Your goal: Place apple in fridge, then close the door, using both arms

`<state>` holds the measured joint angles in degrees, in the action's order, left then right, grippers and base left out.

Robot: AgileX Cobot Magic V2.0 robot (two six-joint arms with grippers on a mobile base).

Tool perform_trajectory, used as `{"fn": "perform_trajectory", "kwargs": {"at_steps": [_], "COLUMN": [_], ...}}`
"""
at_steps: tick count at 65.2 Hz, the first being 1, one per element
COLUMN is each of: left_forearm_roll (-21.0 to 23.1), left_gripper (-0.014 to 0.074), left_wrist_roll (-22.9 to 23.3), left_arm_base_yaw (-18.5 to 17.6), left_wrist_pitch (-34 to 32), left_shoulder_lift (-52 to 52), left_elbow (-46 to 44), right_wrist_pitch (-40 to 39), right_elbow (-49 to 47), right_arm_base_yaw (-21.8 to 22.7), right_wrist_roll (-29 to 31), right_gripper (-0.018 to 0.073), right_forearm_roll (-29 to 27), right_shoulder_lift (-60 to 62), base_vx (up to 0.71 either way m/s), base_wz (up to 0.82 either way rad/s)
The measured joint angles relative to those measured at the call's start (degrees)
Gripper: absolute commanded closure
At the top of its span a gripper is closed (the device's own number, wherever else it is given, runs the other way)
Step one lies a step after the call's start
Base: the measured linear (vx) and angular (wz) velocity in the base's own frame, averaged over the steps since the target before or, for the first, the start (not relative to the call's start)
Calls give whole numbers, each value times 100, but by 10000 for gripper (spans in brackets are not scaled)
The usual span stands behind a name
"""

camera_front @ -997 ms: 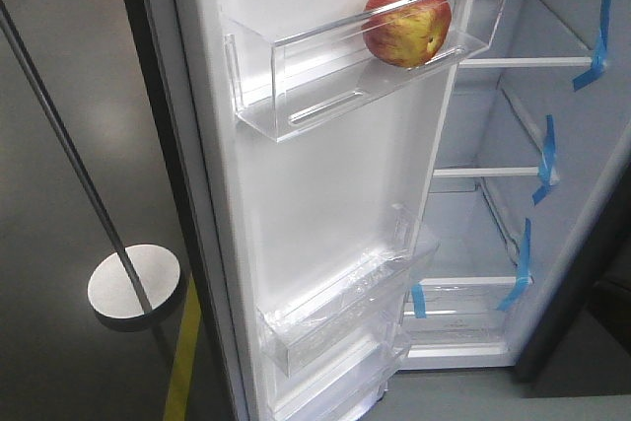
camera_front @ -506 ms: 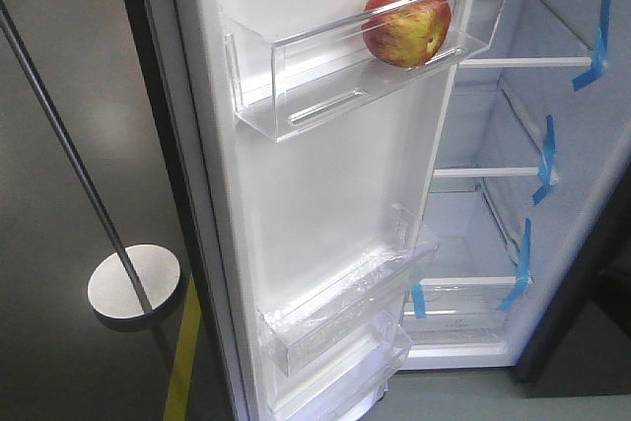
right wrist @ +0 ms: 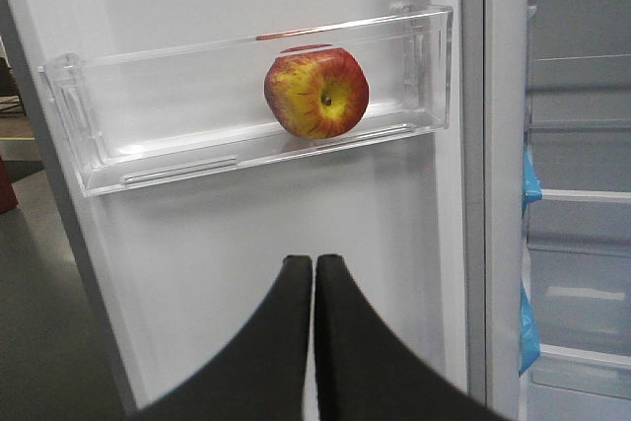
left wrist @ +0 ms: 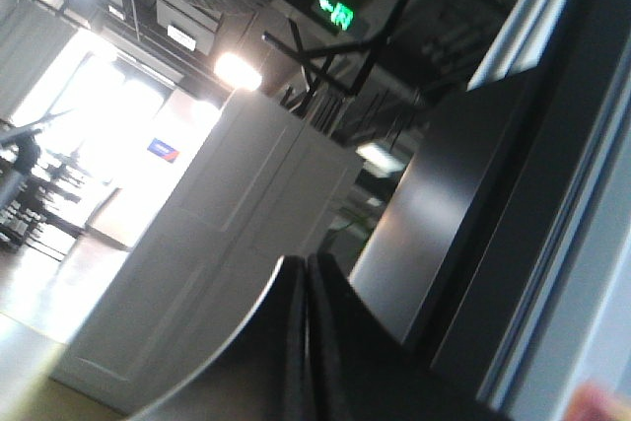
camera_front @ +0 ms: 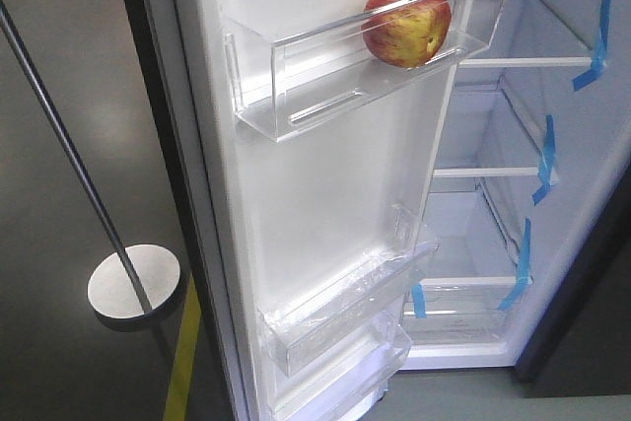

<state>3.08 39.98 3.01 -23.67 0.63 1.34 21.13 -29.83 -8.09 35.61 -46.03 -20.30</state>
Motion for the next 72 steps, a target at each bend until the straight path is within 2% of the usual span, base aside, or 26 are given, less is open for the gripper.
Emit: {"fn": "perform_trajectory", "kwargs": {"at_steps": [6,15,24,33,42,53,60,72], "left_forearm_roll": [189,105,-426,-1080,-1835,-2715,-3414,-4040], "left_gripper": [603,603,603,603,603,603,601,576], "left_wrist_roll": [763,1948,2572,2913,3352,4216,4750,5404], "left_arm_base_yaw": [0,0,0,0,0,0,0,0], "left_wrist_pitch": [-15,-39,-33,-53,-84,-326,-909,-1964], "left_shoulder_lift": [0,0,0,-386,-1384,-3027,-4367,-6469], "left_elbow": [0,-111,-695,-1558,-2435,-3235,-3762,-4925], "right_wrist_pitch": [-23,-23,-23,-36,-41,-41,-41,-43], "right_elbow": [0,0,0,0,0,0,0,0], "right_arm_base_yaw": [0,0,0,0,0,0,0,0], "right_wrist_roll": [0,0,0,0,0,0,0,0], "right_gripper": [562,562,562,562,562,562,562,562], "right_forearm_roll": [0,0,0,0,0,0,0,0], "right_shoulder_lift": [0,0,0,0,0,0,0,0], "base_vx": [0,0,0,0,0,0,0,0], "base_wz": [0,0,0,0,0,0,0,0]}}
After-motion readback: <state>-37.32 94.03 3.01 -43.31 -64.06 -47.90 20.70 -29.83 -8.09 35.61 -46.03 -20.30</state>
